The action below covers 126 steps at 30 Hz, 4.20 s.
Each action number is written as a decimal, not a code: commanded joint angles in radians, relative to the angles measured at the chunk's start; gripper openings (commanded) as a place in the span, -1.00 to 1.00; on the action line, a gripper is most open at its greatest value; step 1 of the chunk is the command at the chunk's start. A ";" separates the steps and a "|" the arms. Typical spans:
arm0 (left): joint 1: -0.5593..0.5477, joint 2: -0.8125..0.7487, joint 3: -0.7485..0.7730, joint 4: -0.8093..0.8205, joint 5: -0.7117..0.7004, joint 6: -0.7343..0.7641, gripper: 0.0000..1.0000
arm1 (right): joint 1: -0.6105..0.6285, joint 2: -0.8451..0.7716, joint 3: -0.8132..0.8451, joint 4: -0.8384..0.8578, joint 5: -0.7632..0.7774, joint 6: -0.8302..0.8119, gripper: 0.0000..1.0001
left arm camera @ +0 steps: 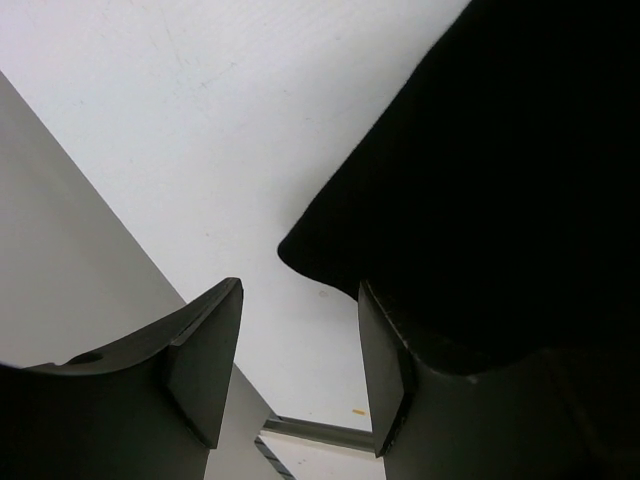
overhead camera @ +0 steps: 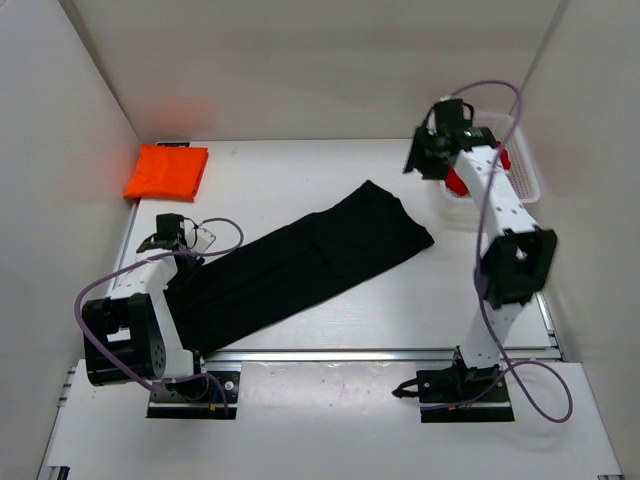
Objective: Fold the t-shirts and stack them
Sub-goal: Rotate the tshirt 90 degrees
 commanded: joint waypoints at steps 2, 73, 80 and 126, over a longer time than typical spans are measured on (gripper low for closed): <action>-0.004 -0.056 -0.050 0.032 0.006 -0.017 0.21 | -0.014 -0.274 -0.509 0.140 -0.008 0.140 -0.29; -0.110 -0.500 0.097 -0.015 -0.158 -0.554 0.68 | 0.804 -0.515 -0.806 0.275 0.466 0.054 0.98; -0.189 -0.879 0.135 -0.187 -0.287 -0.670 0.80 | 1.072 -0.549 -0.927 0.388 0.517 0.306 0.98; -0.659 -1.120 0.244 -0.285 -0.433 -0.662 0.79 | 1.210 0.566 0.340 -0.311 0.244 1.103 0.10</action>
